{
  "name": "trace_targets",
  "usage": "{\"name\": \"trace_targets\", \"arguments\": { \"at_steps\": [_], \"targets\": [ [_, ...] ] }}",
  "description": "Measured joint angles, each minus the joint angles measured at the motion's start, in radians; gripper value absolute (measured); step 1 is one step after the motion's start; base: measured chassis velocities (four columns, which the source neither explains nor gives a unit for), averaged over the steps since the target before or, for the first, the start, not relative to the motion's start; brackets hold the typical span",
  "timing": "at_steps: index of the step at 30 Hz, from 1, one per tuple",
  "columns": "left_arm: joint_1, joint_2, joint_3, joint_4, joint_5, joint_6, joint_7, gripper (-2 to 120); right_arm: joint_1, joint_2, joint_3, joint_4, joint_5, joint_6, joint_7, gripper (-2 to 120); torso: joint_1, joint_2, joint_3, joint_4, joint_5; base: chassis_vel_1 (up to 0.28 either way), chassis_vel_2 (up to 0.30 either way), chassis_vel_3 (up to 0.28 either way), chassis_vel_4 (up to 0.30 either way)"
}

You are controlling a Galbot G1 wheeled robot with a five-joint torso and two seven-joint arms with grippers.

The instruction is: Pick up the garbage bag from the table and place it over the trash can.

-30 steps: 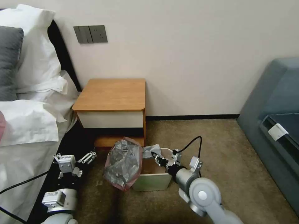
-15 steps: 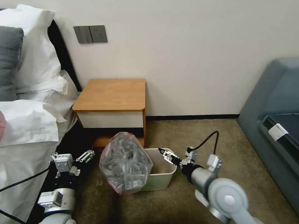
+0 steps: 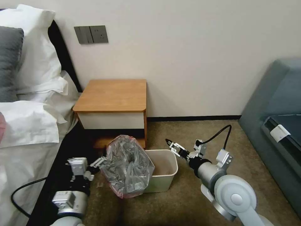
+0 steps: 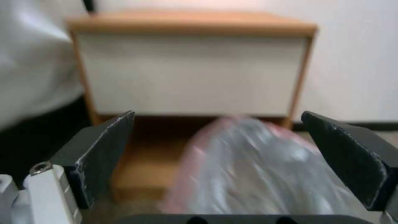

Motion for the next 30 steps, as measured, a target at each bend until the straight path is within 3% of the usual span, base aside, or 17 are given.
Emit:
{"name": "trace_targets", "arguments": {
  "at_steps": [6,11,14,19,30],
  "targets": [
    [-0.023,-0.001,0.06,0.033,0.002,0.065,-0.04,99,-0.011,0.005,0.001,0.004,-0.016,-0.003,-0.005,100,0.0,0.0,0.0,0.0,-0.0001,0.0,0.0,0.0,0.0],
    [-0.041,-0.003,0.074,0.046,-0.013,0.137,-0.088,89,-0.021,0.013,0.002,0.009,-0.032,-0.002,-0.005,100,0.0,0.0,0.0,0.0,0.0,0.0,0.0,0.0,0.0],
    [-0.054,-0.002,0.081,0.058,-0.047,0.178,-0.128,74,-0.035,0.024,0.0,0.007,-0.056,-0.003,-0.009,100,0.0,0.0,0.0,0.0,-0.0001,0.0,0.0,0.0,0.0],
    [-0.064,0.0,0.078,0.08,-0.063,0.187,-0.132,62,-0.044,0.035,0.0,0.001,-0.073,-0.002,-0.013,100,0.0,0.0,0.0,0.0,0.0,0.0,0.0,0.0,0.0],
    [-0.105,-0.002,0.094,0.128,-0.068,0.199,-0.13,69,-0.062,0.044,-0.001,-0.005,-0.095,0.002,-0.02,100,0.0,0.0,0.0,0.0,0.0,0.0,0.0,0.0,0.0]
  ]
}}
